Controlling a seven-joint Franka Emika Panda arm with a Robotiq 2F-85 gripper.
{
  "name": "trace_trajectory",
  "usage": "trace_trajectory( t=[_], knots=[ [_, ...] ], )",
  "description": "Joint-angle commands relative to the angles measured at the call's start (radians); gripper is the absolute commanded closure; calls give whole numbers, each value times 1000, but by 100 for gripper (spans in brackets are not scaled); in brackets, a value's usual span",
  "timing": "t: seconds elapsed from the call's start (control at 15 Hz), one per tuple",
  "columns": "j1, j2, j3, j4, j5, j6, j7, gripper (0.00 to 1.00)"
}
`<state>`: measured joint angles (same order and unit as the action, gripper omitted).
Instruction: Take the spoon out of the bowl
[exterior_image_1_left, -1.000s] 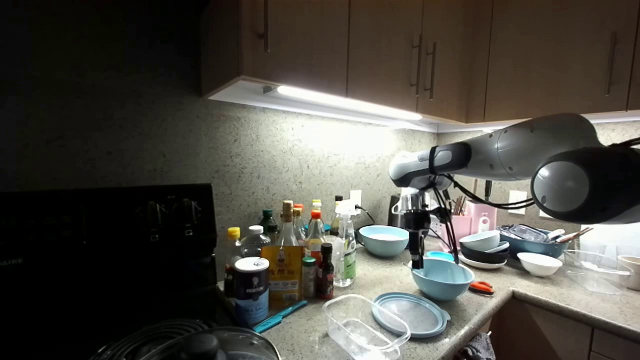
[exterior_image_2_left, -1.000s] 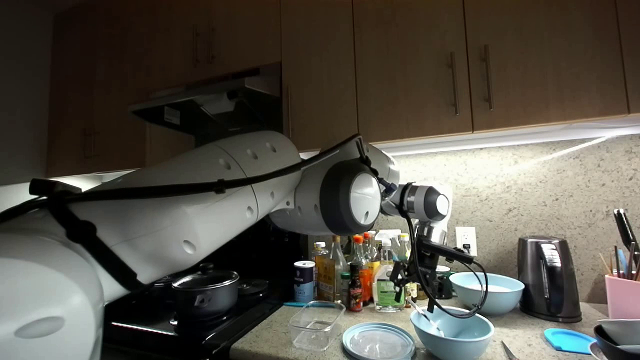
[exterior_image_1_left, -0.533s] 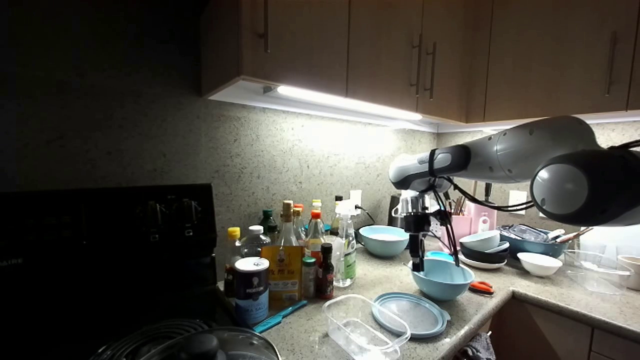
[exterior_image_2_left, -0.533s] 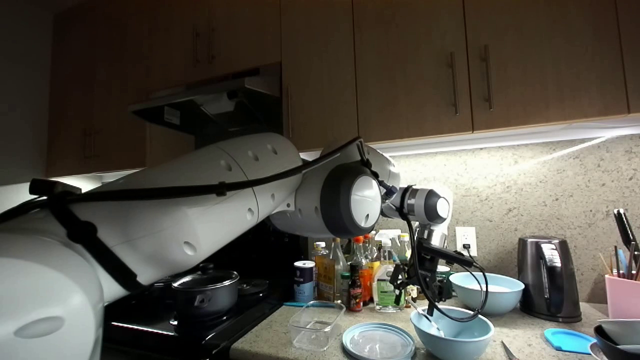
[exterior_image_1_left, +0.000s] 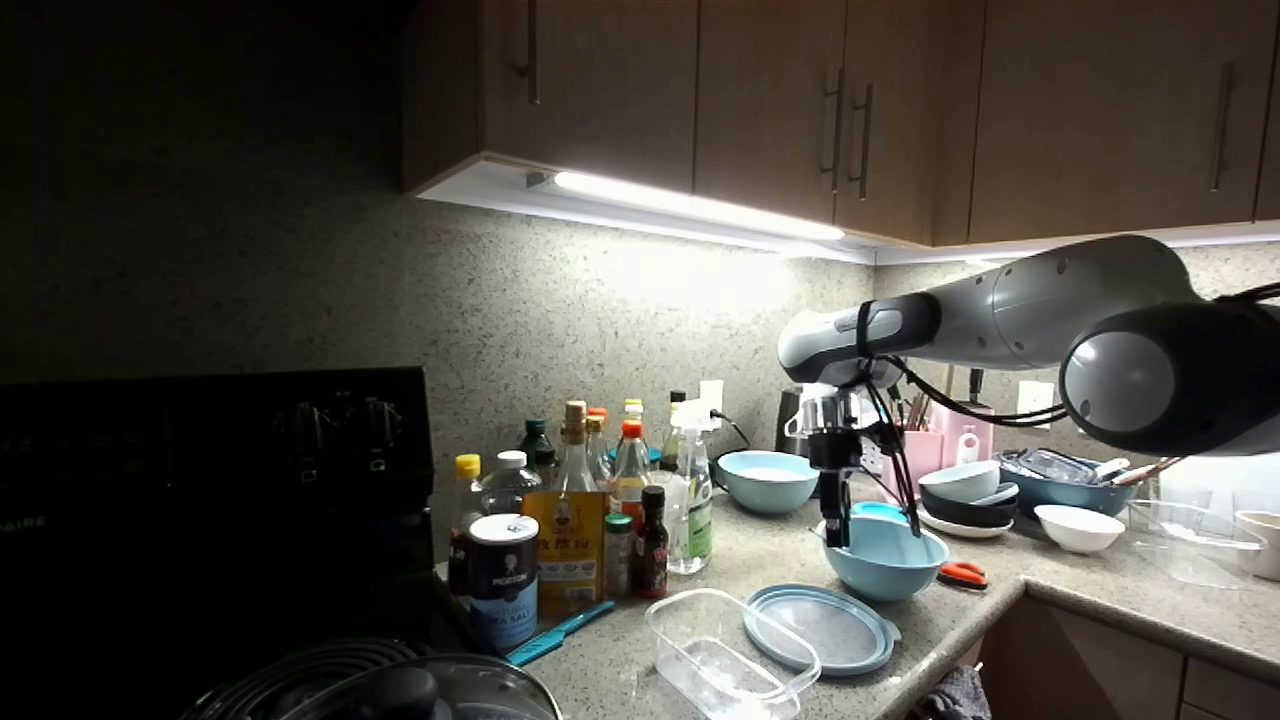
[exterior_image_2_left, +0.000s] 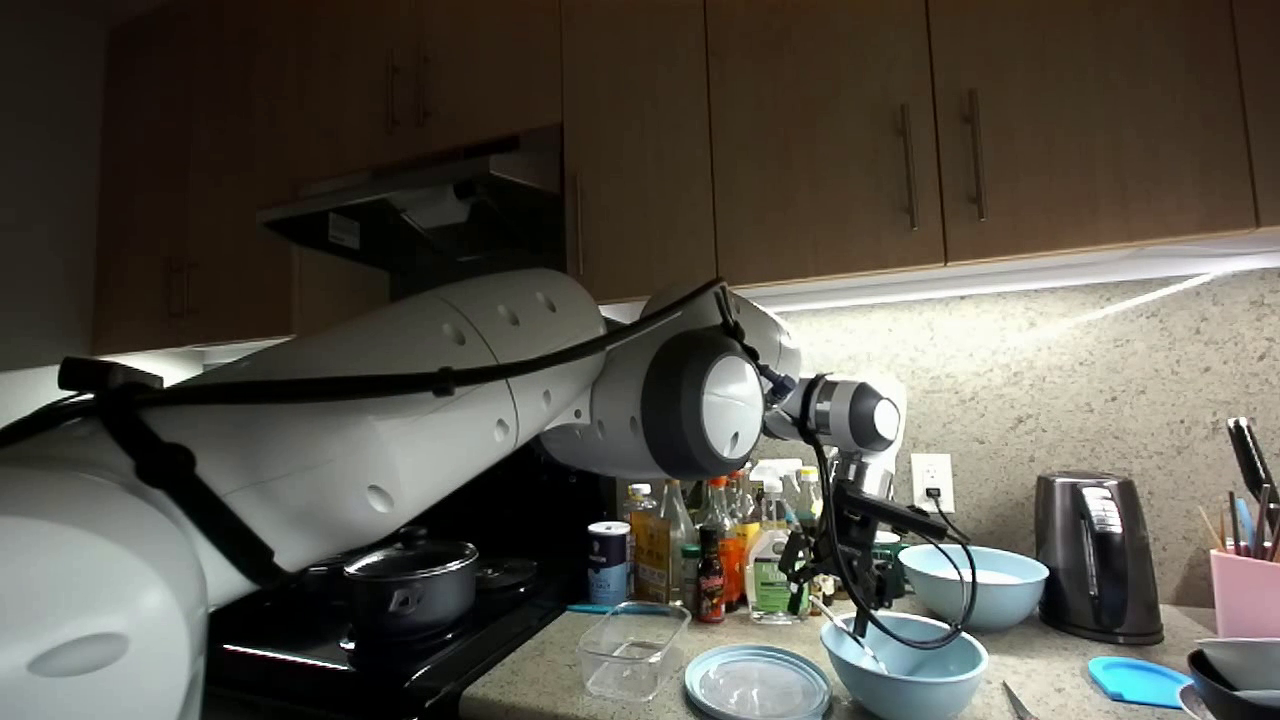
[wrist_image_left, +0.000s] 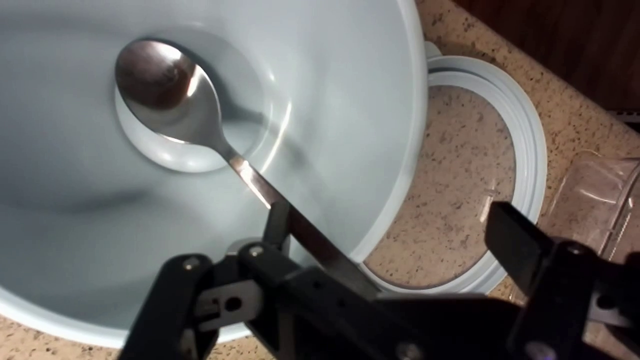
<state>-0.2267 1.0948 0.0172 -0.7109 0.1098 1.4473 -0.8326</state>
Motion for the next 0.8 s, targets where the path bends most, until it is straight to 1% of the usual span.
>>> trace_trajectory(
  t=[0.0,0.07,0.27,0.73],
  knots=[
    [-3,10,3,34,-9,-35,-43,6],
    [-2,10,2,34,-11,-33,-49,26],
    [-1,9,4,40,-9,-34,-66,47],
    [-6,8,10,57,3,-42,-102,93]
  ],
)
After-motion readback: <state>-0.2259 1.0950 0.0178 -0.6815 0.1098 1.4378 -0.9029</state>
